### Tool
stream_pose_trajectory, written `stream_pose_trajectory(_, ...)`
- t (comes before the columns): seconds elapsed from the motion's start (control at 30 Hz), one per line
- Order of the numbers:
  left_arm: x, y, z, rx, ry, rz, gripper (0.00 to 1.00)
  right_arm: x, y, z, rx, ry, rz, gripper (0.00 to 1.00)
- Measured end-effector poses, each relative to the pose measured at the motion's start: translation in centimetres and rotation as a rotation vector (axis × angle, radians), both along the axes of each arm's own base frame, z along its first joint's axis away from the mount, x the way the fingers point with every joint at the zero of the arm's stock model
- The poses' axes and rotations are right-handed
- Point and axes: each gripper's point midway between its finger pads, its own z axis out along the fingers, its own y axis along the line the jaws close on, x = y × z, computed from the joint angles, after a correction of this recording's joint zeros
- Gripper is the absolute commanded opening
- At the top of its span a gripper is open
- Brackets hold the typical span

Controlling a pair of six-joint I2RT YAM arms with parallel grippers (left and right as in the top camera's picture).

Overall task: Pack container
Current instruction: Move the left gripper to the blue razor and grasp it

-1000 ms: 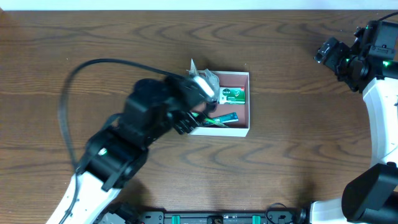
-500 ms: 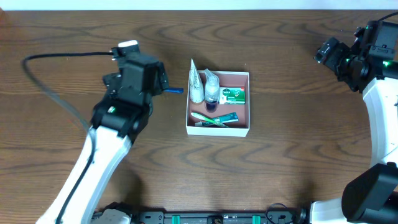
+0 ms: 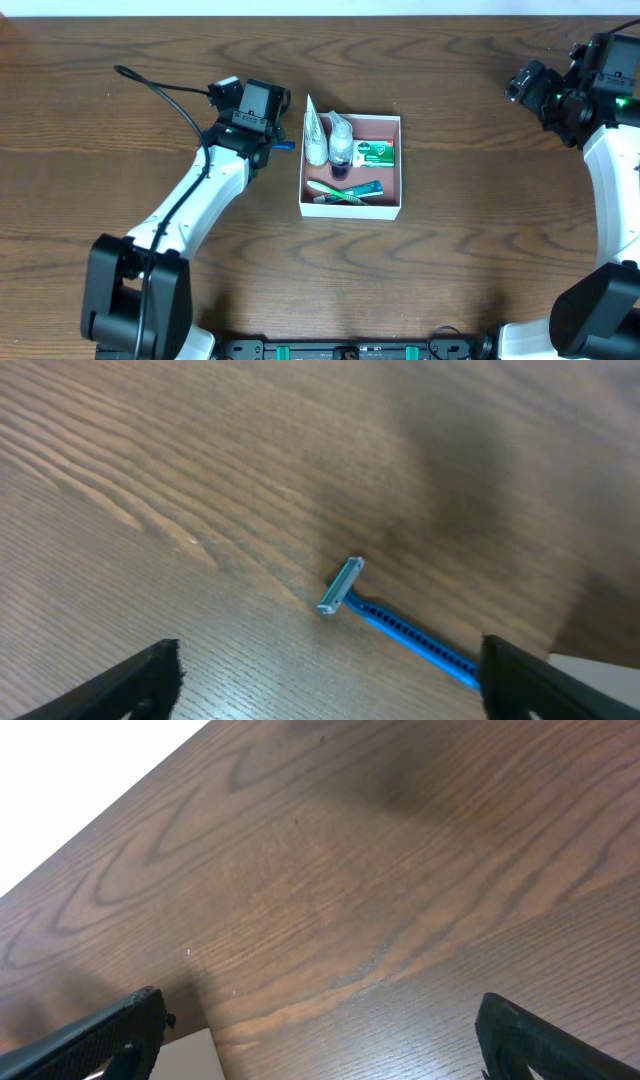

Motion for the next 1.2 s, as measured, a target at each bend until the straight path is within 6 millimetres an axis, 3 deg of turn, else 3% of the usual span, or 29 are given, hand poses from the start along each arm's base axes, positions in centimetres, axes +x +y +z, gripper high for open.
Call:
stream_pose_trajectory(0.33, 0.6, -0.3, -3.6, -0.001, 0.052, 0.016, 0.88, 0.0, 0.0, 0.0, 0.000, 0.000, 0.000, 0.99)
stream_pose_trajectory(0.83, 0.0, -1.6, -7.1, -0.228, 0.063, 0.258, 0.84, 0.0, 0.0, 0.0, 0.000, 0.000, 0.000, 0.99)
stream_pose_trajectory(1.2, 0.3, -2.3, -8.6, -0.298, 0.061, 0.320, 0.84, 0.0, 0.0, 0.0, 0.000, 0.000, 0.000, 0.99)
